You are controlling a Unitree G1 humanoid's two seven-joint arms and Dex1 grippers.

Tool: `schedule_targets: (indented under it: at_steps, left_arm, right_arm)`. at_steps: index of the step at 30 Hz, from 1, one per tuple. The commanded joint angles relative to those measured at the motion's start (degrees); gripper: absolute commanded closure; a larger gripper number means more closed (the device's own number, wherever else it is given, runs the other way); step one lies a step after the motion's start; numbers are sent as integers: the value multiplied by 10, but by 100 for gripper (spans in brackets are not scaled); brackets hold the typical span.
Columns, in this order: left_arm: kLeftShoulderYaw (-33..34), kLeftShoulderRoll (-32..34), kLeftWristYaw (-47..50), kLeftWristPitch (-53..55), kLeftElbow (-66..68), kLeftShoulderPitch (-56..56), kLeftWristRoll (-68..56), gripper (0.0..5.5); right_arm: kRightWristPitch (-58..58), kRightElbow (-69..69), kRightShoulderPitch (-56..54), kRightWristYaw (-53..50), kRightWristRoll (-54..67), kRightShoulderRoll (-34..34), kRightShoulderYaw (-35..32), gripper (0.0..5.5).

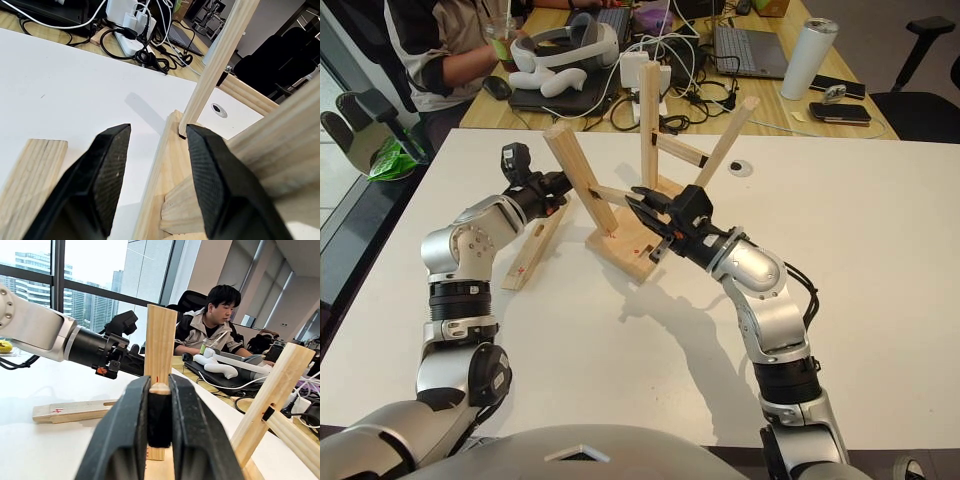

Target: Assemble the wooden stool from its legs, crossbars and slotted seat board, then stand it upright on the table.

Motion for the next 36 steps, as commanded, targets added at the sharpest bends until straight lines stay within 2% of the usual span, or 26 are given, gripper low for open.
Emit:
schedule_targets:
  at_steps: [1,7,17,23,29,36]
  left_arm:
    - [-15,2,-2,12,0,-17,-12,341]
    - [-29,1,-10,15,5,-28,-17,341]
    - [-31,28,-29,-13,21,-4,-14,341]
    - [-36,53,-74,-9,-155,89,-61,261]
    - [-83,78,-99,11,-292,162,-96,260]
    - [-91,67,-24,-42,-213,118,-37,260]
  right_arm:
    - [-15,29,5,-4,-4,9,2,510]
    - [-38,93,-19,20,-12,6,15,510]
    - [-32,54,-24,29,1,0,12,510]
    - [-26,43,-19,28,4,-7,4,510]
    - [-26,55,-28,28,4,-8,0,510]
    - [-28,64,-42,32,4,-3,5,510]
